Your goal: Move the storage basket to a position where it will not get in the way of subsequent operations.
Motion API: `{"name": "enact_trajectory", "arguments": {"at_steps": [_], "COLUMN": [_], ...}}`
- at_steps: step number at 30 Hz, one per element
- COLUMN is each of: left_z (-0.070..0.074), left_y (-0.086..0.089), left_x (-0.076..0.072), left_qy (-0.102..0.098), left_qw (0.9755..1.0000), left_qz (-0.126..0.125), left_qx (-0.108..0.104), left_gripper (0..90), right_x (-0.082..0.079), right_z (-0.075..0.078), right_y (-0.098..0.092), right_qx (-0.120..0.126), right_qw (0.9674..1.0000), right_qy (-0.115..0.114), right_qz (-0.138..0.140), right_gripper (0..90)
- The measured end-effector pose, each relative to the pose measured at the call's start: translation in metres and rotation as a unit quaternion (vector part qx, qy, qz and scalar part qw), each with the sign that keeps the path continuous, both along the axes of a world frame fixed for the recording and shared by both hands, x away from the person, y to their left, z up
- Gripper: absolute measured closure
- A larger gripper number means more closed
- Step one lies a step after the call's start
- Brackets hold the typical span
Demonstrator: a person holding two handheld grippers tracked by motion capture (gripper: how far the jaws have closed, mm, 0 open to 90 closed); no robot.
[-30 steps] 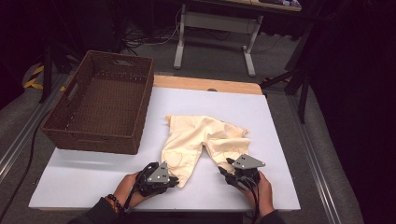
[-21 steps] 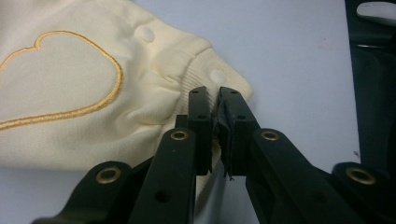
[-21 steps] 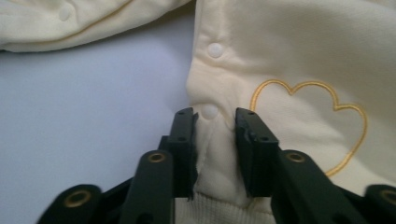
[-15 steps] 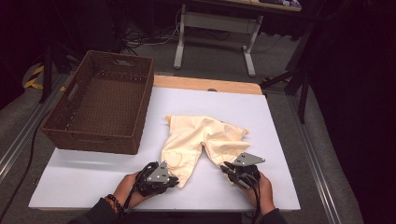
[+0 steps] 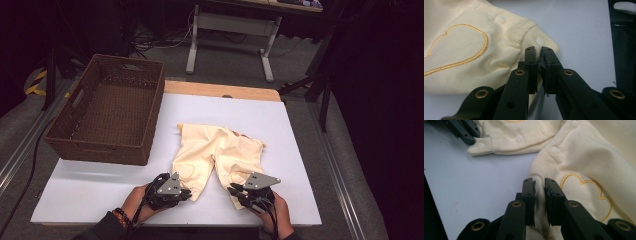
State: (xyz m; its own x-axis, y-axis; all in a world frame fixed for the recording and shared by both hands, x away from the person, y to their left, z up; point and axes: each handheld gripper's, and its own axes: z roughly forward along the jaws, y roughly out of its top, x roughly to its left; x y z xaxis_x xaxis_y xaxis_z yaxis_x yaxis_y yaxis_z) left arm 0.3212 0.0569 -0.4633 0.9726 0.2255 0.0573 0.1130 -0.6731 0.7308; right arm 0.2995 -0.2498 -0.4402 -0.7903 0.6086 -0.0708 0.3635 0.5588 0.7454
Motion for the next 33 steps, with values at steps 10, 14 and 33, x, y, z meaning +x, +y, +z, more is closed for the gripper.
{"name": "enact_trajectory", "arguments": {"at_steps": [10,14,33], "left_z": [0.005,0.012,0.068], "left_y": [-0.002,-0.002,-0.012], "left_x": [-0.008,-0.014,0.039], "left_qy": [-0.007,-0.006,-0.079], "left_qw": [0.9999,0.9995,0.9855], "left_qz": [-0.008,-0.013,0.089], "left_qx": [-0.012,-0.028,-0.120], "left_gripper": [83.2,82.9,45.5], "right_x": [-0.007,-0.007,0.050], "right_z": [0.004,0.011,0.056], "right_y": [-0.005,-0.015,-0.060], "right_qx": [0.038,0.072,0.112], "right_qw": [0.9992,0.9970,0.9831], "right_qy": [-0.012,-0.030,-0.102], "right_qz": [0.007,-0.007,-0.103], "right_gripper": [65.7,62.9,54.3]}}
